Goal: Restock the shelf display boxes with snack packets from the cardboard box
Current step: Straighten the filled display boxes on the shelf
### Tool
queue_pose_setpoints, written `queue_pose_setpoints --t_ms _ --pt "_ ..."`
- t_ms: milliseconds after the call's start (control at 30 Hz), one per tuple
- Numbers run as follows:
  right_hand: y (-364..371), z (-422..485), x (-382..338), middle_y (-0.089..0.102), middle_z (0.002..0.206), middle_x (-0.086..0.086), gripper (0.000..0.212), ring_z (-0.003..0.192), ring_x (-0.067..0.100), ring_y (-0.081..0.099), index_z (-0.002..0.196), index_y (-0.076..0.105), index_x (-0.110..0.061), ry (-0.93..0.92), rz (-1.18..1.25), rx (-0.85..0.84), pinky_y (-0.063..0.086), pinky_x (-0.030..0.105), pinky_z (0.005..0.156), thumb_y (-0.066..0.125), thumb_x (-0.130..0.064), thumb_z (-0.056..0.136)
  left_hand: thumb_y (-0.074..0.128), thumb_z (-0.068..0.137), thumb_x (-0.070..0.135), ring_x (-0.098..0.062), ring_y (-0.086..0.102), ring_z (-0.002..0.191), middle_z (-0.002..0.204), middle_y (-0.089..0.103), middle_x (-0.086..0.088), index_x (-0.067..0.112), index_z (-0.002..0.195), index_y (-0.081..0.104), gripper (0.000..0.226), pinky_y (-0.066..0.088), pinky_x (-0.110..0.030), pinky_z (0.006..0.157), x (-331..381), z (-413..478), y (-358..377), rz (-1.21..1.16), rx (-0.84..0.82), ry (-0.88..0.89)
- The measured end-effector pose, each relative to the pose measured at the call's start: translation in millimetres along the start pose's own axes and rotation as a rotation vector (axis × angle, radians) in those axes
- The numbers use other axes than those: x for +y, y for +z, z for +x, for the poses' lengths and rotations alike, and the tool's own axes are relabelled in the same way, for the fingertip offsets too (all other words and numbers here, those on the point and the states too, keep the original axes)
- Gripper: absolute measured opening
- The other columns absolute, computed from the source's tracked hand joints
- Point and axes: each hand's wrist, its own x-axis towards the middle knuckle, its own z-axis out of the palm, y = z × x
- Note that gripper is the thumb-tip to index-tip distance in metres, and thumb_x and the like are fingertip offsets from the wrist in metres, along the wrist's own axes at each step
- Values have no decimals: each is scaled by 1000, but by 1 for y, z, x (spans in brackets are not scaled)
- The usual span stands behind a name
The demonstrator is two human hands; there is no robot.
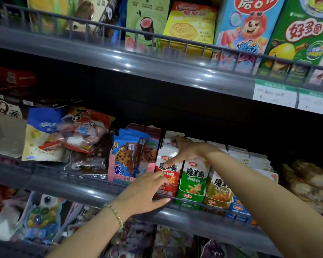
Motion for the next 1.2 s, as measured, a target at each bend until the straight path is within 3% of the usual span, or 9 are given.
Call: queue_pose_setpoints --t_ms 133,300,400,567,633,767,867,967,1200 --pt "1 -5 0 3 160 -4 120 146 20 7 150 13 -27 13 -42 -22 18 41 116 62 -83 55 43 91 58 -4 38 118 125 40 14 29 127 42 46 32 -26 105 2 -1 1 2 -14 -21" --pt "4 -16 -4 13 159 -3 118 146 22 10 150 12 -31 9 69 -3 21 42 117 66 -79 56 42 91 58 -6 35 124 128 39 13 28 128 41 48 29 -27 109 6 -4 4 27 -2 -42" --pt "8 -30 -6 17 158 1 114 147 24 4 150 11 -23 -61 -2 98 14 40 118 70 -69 64 42 91 58 -6 36 125 130 39 14 29 128 41 47 30 -29 109 7 -6 4 17 4 -43" --pt "22 -54 -6 23 156 8 105 145 25 14 150 14 -17 -201 -163 313 3 34 118 70 -59 71 44 91 56 -6 40 118 125 41 13 28 127 42 46 35 -27 101 7 -6 3 9 8 -42" --pt "27 -54 -5 24 155 9 106 143 26 19 150 14 -18 -211 -174 345 6 36 119 72 -57 70 44 92 56 -6 40 118 127 41 13 27 129 41 47 34 -26 102 7 -7 3 8 5 -37" --pt "21 -44 -5 21 156 5 119 140 25 28 150 8 -23 -115 -86 261 29 36 114 80 -56 62 45 92 55 -7 37 125 135 40 11 26 137 36 55 30 -28 109 7 -6 4 20 -14 -39" --pt "14 -33 -3 15 158 5 125 144 26 19 151 5 -22 -98 -37 214 23 35 116 83 -54 59 43 92 56 -9 26 137 147 32 8 26 145 27 63 16 -29 115 8 -8 5 55 -66 -62" --pt "16 -33 -5 9 159 4 122 146 24 11 151 6 -24 -106 -16 200 17 37 118 84 -50 60 44 92 57 -9 27 135 146 34 7 26 144 30 62 20 -30 114 8 -8 6 46 -67 -67" --pt "17 -45 -10 24 154 6 103 140 26 26 149 18 -25 -184 -83 334 27 34 111 79 -44 69 42 91 59 -10 34 130 138 42 7 25 136 38 57 24 -33 115 9 -6 7 85 -51 -67"
